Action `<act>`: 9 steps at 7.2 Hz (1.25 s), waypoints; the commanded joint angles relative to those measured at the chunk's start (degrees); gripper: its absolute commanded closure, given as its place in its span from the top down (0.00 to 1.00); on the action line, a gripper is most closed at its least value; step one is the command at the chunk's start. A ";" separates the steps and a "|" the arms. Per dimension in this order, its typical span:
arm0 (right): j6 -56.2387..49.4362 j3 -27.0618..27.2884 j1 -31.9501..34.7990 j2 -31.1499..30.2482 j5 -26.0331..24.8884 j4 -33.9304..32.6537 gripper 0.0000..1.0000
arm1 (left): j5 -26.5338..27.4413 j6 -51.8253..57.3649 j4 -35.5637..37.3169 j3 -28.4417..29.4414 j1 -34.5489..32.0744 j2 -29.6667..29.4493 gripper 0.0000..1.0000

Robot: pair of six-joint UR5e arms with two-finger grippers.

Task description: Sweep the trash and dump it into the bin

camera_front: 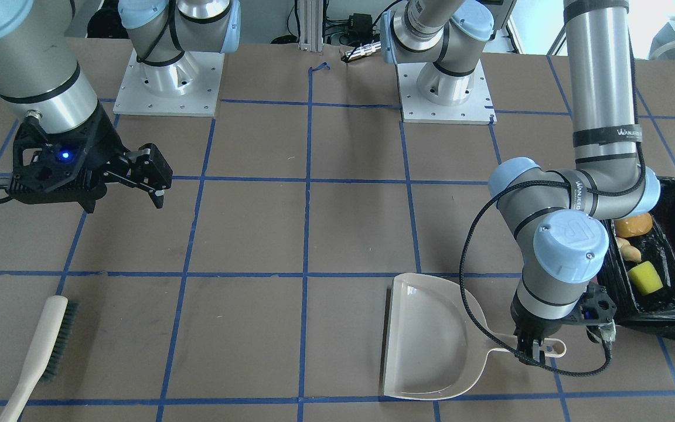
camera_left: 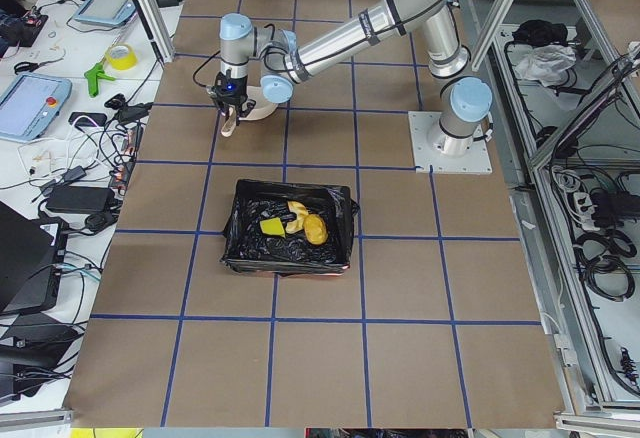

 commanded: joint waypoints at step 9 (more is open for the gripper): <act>0.09 0.03 0.00 0.00 -0.09 0.03 1.00 | -0.03 -1.03 0.70 0.10 0.03 -0.96 0.00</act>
